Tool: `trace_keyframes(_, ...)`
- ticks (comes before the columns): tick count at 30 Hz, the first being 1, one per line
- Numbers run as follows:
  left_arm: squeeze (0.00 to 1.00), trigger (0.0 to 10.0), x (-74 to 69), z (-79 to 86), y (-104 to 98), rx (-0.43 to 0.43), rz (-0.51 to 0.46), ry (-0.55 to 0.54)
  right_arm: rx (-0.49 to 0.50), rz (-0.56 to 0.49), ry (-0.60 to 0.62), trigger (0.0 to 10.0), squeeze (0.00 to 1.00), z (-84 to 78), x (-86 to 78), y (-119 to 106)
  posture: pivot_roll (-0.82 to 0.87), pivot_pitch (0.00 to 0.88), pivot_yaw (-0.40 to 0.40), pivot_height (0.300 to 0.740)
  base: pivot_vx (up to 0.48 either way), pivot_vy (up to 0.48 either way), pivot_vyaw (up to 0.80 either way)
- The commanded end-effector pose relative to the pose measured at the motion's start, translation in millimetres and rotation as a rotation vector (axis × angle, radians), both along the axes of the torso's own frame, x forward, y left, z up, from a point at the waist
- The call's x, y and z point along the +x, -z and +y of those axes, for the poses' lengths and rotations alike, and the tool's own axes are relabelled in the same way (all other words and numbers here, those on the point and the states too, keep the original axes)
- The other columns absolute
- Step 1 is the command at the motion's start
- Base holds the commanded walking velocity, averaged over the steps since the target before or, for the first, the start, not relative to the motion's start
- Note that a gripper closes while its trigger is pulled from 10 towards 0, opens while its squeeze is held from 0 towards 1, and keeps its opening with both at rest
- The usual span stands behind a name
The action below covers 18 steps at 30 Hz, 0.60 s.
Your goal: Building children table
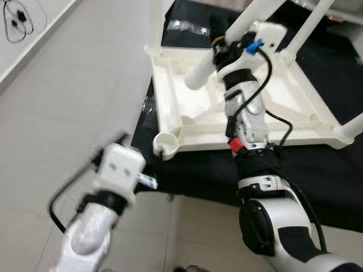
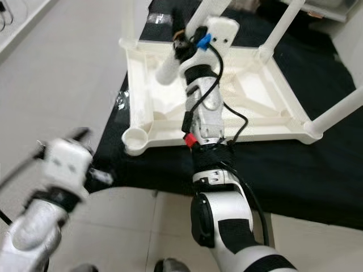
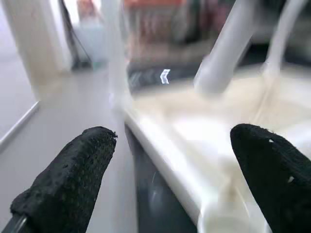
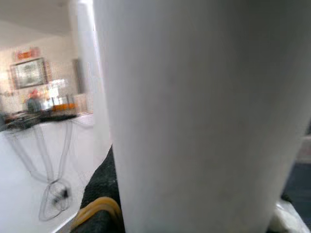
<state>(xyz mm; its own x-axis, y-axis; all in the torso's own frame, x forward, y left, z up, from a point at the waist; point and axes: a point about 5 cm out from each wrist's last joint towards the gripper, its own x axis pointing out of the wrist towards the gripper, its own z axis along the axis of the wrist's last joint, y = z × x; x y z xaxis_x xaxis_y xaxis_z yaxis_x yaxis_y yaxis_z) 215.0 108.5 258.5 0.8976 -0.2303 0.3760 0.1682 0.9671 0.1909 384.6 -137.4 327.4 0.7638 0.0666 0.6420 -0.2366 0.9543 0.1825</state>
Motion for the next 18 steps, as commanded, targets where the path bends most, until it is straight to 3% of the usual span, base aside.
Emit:
trace_keyframes(1,0.0,10.0,-2.0,11.1,8.5,0.003,0.046,-0.056,-0.006,-0.018,-0.074,10.0,0.0,23.4,-1.7,-5.3,0.19,0.127,-0.175,0.74,0.0,0.0,0.0)
trace_keyframes(4,0.0,10.0,0.6,11.6,1.3,0.024,0.006,-0.057,-0.009,-0.008,-0.096,10.0,0.0,21.9,-0.8,-2.8,0.2,0.107,-0.174,0.74,0.0,0.0,0.0)
trace_keyframes(8,0.0,10.0,-2.7,8.4,8.8,0.06,0.026,-0.034,-0.013,0.001,-0.097,10.0,0.0,18.7,-0.6,0.1,0.19,0.101,-0.167,0.74,0.0,0.0,0.0)
trace_keyframes(10,0.0,10.0,-10.8,4.8,28.7,0.074,0.109,-0.01,-0.022,0.009,-0.096,10.0,0.0,14.5,-0.3,2.4,0.19,0.1,-0.164,0.74,0.0,0.0,0.0)
trace_keyframes(12,0.0,10.0,-13.6,3.3,35.2,0.079,0.141,0.0,-0.029,0.012,-0.096,10.0,0.0,13.3,0.1,3.0,0.19,0.1,-0.165,0.74,0.0,0.0,0.0)
trace_keyframes(14,0.0,10.0,-24.5,-3.0,57.8,0.08,0.264,0.078,-0.088,0.039,-0.164,10.0,0.0,9.1,3.7,5.0,0.2,0.109,-0.168,0.74,0.0,0.0,0.0)
trace_keyframes(16,0.0,10.0,-24.5,-3.0,57.8,0.08,0.264,0.078,-0.088,0.039,-0.164,10.0,0.0,9.1,3.7,5.0,0.2,0.109,-0.168,0.74,0.0,0.0,0.0)
trace_keyframes(17,0.0,10.0,-32.5,-5.3,69.5,0.088,0.331,0.129,-0.14,0.076,-0.269,10.0,0.0,5.7,6.6,8.7,0.19,0.11,-0.167,0.74,0.0,0.0,0.0)
trace_keyframes(18,0.0,10.0,-32.5,-5.3,69.5,0.088,0.331,0.129,-0.14,0.076,-0.269,10.0,0.0,5.7,6.6,8.7,0.19,0.11,-0.167,0.74,0.0,0.0,0.0)
